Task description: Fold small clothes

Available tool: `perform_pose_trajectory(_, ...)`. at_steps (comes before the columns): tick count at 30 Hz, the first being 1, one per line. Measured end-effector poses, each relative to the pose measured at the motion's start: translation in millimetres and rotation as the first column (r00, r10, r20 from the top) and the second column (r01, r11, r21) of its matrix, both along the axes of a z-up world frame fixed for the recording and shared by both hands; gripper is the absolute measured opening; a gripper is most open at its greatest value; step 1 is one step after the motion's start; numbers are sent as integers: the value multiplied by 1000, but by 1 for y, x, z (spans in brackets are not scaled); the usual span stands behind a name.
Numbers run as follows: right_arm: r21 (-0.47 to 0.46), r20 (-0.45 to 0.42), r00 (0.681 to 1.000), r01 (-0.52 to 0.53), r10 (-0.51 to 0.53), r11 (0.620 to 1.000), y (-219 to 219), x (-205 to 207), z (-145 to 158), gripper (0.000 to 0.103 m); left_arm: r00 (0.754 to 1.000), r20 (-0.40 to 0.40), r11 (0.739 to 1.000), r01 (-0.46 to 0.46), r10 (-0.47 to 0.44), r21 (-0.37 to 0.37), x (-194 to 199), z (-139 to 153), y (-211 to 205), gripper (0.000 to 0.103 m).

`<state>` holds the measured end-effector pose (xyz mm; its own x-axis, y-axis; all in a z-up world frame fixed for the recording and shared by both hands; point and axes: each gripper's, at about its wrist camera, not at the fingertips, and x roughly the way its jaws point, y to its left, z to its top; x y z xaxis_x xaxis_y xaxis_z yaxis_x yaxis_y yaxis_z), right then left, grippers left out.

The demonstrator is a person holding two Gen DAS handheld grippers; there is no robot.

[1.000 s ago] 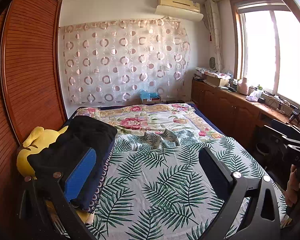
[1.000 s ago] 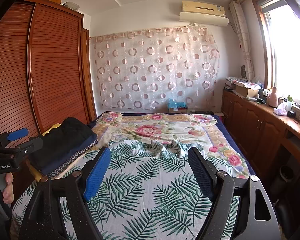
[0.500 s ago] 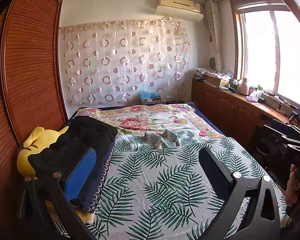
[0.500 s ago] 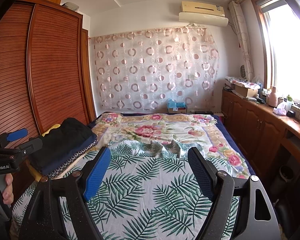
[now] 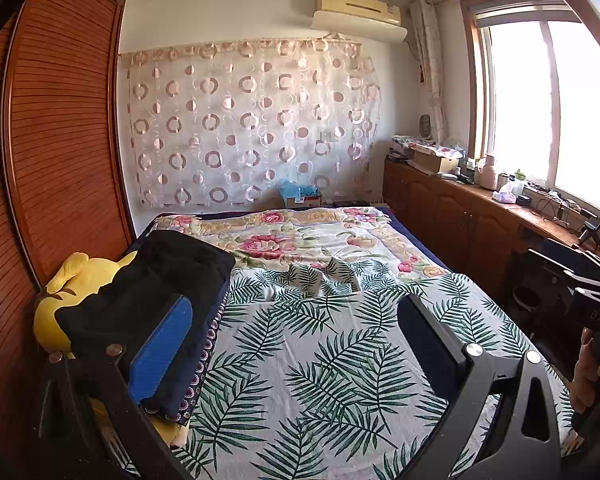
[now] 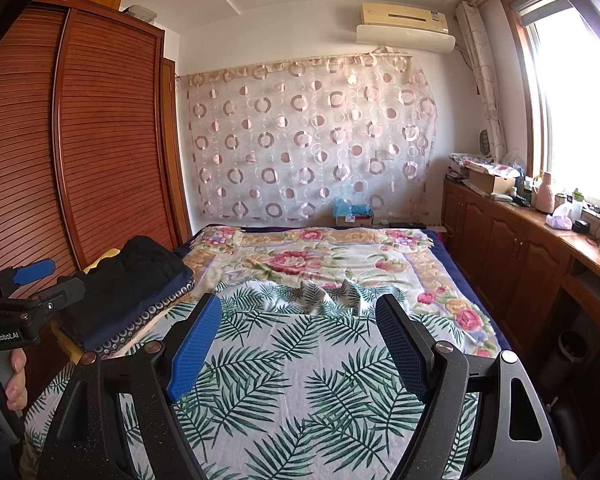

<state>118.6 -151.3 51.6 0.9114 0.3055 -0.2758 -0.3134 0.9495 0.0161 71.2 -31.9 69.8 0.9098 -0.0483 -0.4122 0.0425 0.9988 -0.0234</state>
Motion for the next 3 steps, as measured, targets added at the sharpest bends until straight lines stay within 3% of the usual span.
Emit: perform_pose_trajectory(3,0,1,1000,-1,1,1000,0,0,0,81,1000,-1,1000,0,0,1,0,0,0,103)
